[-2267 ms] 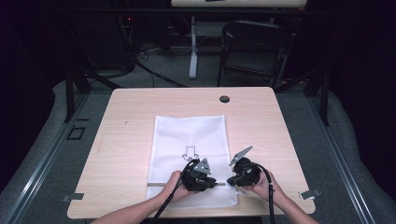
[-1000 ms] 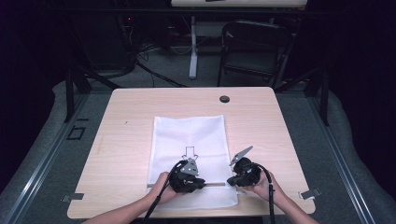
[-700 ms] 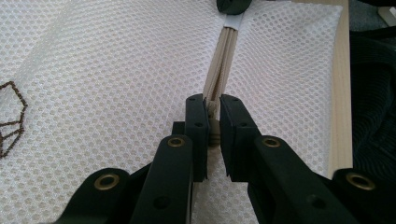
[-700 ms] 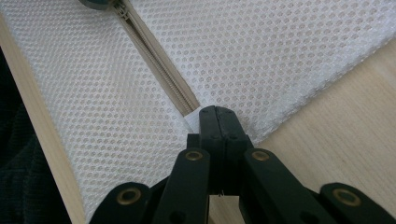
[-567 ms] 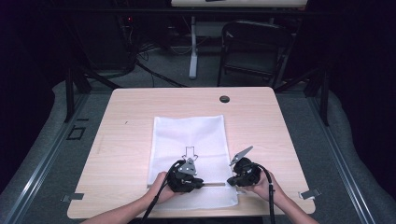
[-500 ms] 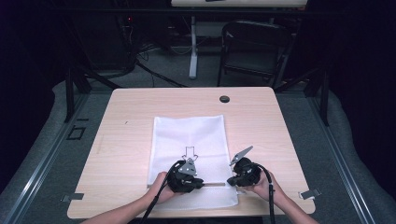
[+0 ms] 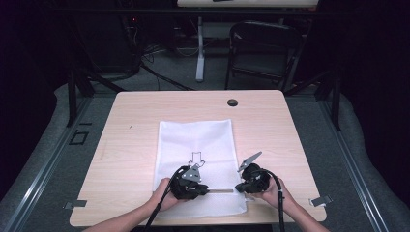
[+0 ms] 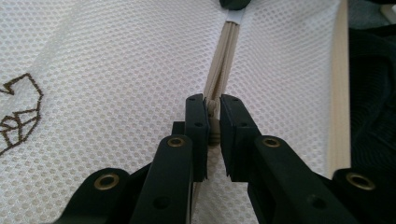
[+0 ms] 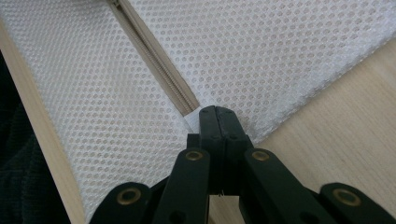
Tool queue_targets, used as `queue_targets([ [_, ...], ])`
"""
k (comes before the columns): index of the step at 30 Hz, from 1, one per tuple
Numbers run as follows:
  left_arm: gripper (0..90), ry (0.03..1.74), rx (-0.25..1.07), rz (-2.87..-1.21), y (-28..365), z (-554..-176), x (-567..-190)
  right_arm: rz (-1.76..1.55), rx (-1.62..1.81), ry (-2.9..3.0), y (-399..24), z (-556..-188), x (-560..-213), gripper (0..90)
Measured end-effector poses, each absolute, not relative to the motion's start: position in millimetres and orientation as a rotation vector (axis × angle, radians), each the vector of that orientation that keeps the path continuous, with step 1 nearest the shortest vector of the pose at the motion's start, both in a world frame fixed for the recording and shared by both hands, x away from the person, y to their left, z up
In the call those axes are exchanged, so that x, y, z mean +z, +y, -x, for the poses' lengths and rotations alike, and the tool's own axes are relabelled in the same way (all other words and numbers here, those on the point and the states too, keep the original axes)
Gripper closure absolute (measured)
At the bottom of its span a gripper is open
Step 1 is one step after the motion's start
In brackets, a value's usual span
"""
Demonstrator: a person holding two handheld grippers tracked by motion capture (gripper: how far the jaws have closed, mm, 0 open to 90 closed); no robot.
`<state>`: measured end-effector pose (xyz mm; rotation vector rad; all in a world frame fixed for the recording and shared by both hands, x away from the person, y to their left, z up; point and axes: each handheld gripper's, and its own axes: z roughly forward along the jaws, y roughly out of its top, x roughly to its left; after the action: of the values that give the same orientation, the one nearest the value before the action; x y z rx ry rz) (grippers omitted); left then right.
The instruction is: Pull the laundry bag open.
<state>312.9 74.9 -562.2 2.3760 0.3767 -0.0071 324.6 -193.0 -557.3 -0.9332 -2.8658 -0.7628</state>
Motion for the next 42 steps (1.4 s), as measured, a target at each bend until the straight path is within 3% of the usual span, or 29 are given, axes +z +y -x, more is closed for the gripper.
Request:
queue_targets([
  [29,82.6,0.386,-0.006,-2.385,93.2,-311.5,-561.8,0.948,-0.770,-2.855,-192.8,-324.1,-557.6,90.0],
  [42,82.5,0.468,-0.009,-2.394,126.4,-313.6,-562.6,0.942,-0.755,-2.859,-192.9,-324.6,-556.9,90.0],
])
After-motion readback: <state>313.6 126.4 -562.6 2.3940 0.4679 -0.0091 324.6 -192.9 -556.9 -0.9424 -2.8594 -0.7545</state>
